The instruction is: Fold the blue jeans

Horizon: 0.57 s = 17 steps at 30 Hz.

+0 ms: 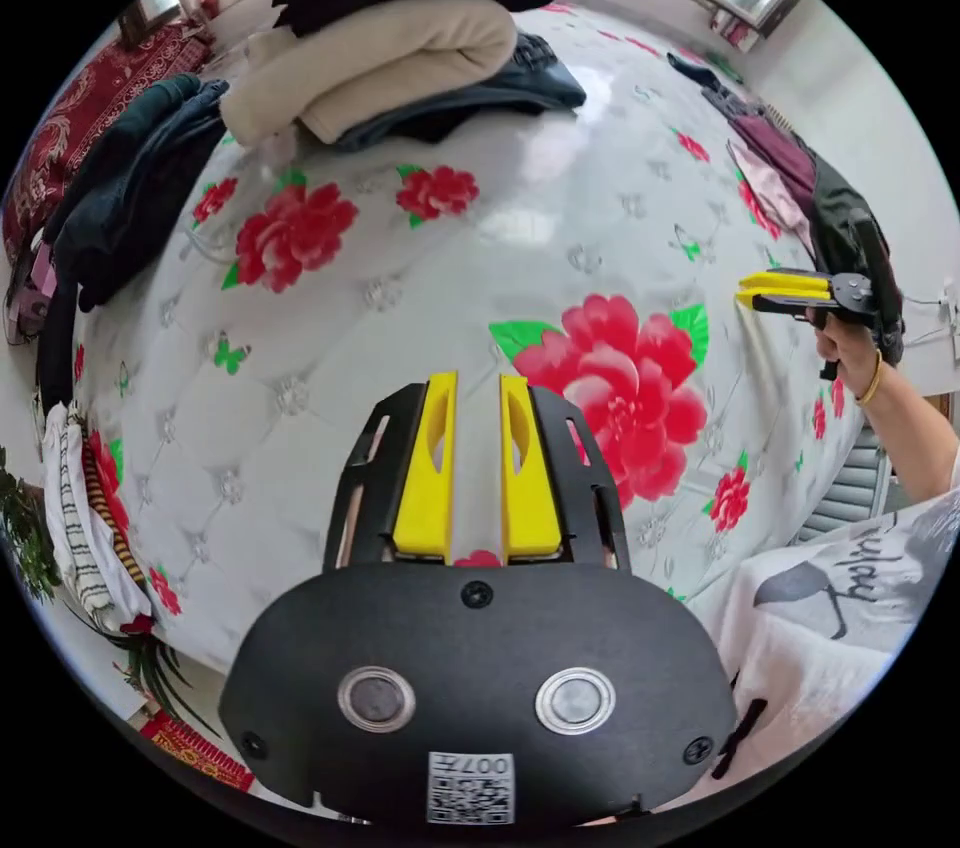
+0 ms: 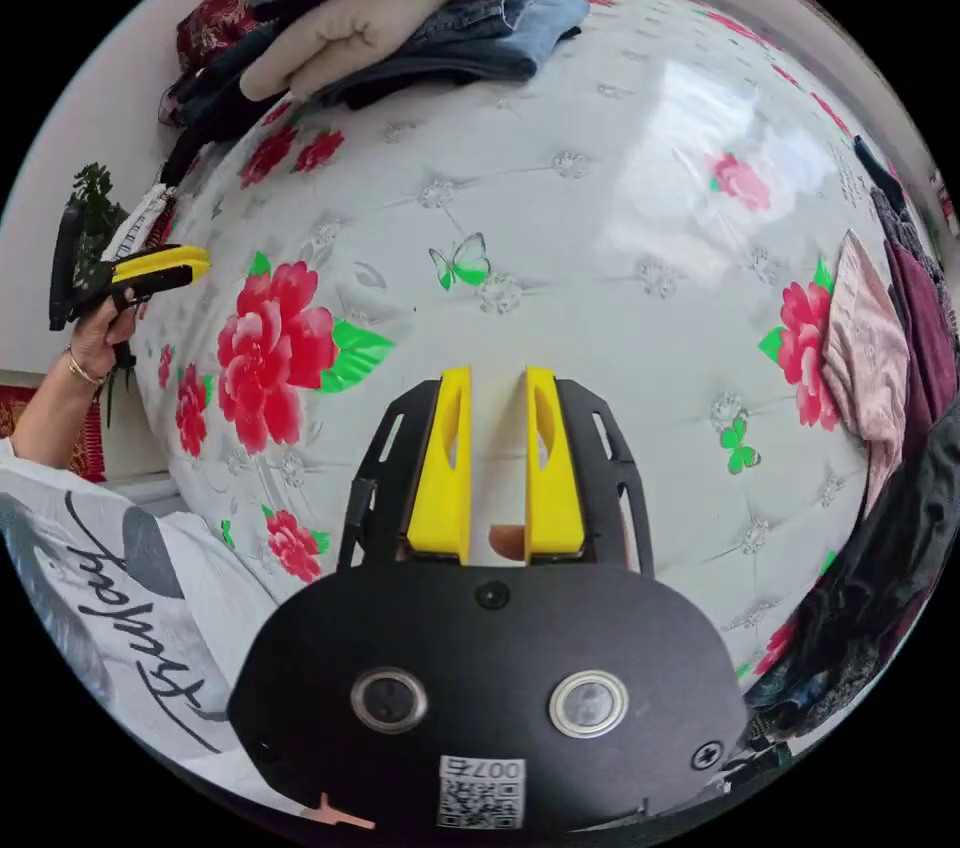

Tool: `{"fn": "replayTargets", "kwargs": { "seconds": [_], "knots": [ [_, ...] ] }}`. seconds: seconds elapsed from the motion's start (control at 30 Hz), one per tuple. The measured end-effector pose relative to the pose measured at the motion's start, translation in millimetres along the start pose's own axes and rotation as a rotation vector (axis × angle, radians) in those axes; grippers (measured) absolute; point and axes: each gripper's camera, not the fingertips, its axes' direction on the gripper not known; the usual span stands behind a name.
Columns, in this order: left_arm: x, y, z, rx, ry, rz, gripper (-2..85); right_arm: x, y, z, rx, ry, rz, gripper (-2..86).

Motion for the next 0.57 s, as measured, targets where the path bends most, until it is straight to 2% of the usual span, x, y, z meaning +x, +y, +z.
{"fn": "replayTargets", "kwargs": {
  "seconds": [0.13, 0.23, 0.4, 0.47, 0.57],
  "knots": [
    [55.6, 27.3, 20.4, -0.128, -0.05, 0.057, 5.0, -3.6, 44.3, -3.5, 0.054, 0.031, 0.025, 1.6],
    [76.4, 25.1, 22.0, -0.123, -0.127, 0.093, 3.0, 24.1, 54.4, -12.8, 0.03, 0.041, 0.141, 0.7],
    [86.0, 17.1, 21.4, -0.143, -0.187, 0.123, 0.3, 136.8, 115.2, -81.6, 0.245, 0.436, 0.513, 2.8],
    [84.3, 14.5, 21.0, -0.148, -0.194, 0.145, -0.3, 187.1, 135.4, -97.2, 0.233, 0.483, 0.622, 4.3],
    [76.9, 13.7, 19.5, -0.143, -0.186, 0.14, -0.6, 261.3, 159.4, -94.2, 0.143, 0.387, 0.741, 6.6]
  ]
}}
